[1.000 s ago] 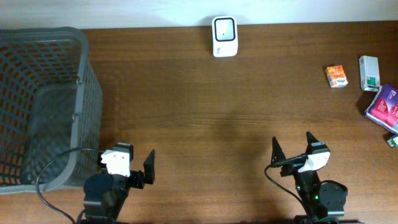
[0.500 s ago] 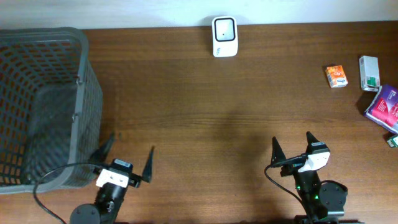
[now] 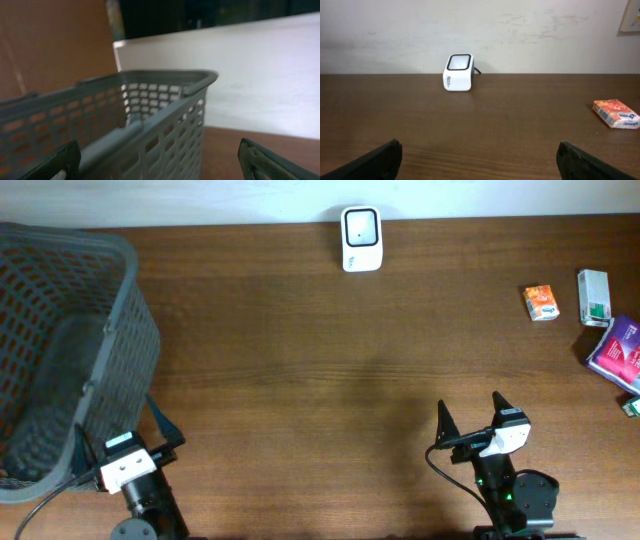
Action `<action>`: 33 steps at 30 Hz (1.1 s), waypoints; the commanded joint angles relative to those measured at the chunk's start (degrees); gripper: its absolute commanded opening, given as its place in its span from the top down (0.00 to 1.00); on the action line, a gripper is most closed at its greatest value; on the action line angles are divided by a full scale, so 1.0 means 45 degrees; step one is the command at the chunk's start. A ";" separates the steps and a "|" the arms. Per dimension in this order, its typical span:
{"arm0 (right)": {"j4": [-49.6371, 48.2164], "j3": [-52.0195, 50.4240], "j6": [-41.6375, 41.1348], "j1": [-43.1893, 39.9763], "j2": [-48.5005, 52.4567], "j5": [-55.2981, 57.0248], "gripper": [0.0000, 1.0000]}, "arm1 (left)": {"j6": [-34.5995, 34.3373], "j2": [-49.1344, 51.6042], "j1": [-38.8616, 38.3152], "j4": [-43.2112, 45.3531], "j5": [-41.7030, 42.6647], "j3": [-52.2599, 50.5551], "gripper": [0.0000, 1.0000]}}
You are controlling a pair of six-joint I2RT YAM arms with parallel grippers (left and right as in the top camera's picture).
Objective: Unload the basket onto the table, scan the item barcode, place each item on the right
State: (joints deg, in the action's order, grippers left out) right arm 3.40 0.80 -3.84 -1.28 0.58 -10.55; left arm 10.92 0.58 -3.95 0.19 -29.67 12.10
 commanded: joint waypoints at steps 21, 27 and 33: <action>0.0049 -0.0107 0.0097 0.0107 -0.0087 0.0063 0.02 | -0.2905 -0.0063 0.2331 -0.1972 0.5411 -0.2132 0.01; 0.0044 -0.0107 0.0097 0.0107 -0.0087 0.0063 0.02 | -0.2900 -0.0063 0.2331 -0.1972 0.5406 -0.2132 0.01; 0.0044 -0.0107 0.0097 0.0107 -0.0087 0.0063 0.02 | -0.2803 -0.0063 0.2331 -0.1972 0.5445 -0.2132 0.01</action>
State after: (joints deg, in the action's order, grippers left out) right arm 3.40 0.80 -3.84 -1.28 0.58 -10.55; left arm -1.39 0.58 6.24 -8.93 -5.76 3.25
